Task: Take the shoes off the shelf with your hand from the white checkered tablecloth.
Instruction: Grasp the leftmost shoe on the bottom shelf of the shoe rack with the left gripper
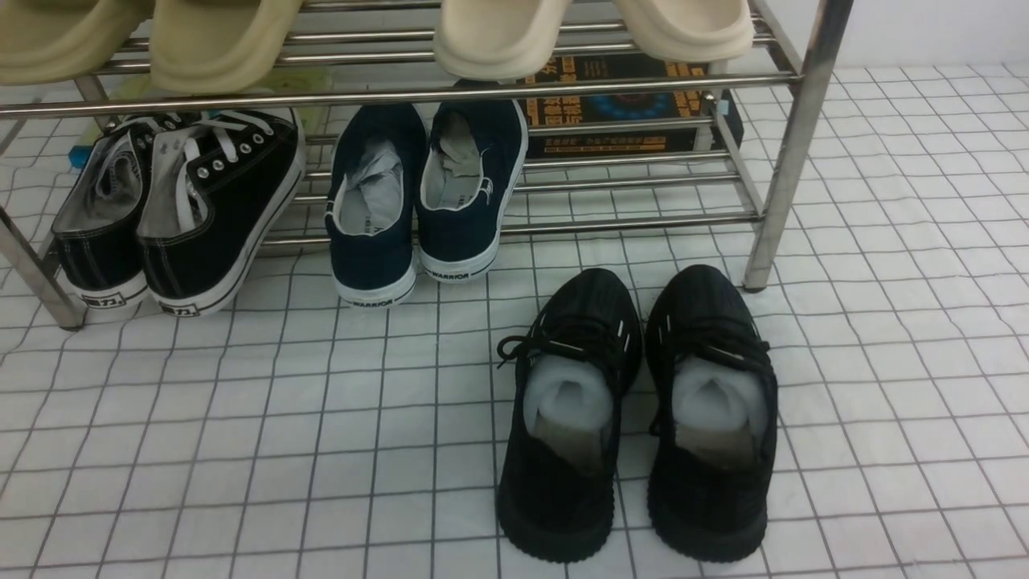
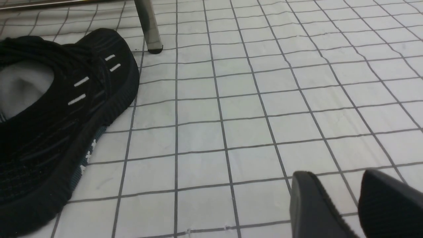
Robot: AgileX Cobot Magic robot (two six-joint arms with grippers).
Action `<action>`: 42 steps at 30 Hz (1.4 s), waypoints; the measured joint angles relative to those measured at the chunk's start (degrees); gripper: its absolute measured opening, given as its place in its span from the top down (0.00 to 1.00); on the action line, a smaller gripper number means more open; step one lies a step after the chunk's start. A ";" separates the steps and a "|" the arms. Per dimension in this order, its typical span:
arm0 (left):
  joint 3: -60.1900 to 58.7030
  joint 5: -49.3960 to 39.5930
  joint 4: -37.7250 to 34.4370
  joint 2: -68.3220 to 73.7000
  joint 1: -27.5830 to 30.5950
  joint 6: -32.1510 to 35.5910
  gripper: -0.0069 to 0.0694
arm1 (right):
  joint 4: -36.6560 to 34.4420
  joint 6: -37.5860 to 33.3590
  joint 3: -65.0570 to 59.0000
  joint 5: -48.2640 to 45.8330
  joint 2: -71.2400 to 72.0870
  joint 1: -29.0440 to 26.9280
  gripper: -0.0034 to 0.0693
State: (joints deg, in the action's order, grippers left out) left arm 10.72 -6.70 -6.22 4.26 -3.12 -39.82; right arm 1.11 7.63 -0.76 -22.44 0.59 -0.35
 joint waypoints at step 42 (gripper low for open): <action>65.60 -38.93 -19.37 88.87 25.18 35.92 0.38 | 0.02 0.00 0.00 0.00 0.00 0.00 0.63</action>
State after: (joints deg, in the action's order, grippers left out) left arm 76.31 -45.64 -25.59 93.13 22.06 -3.90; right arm 1.13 7.63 -0.76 -22.44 0.59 -0.35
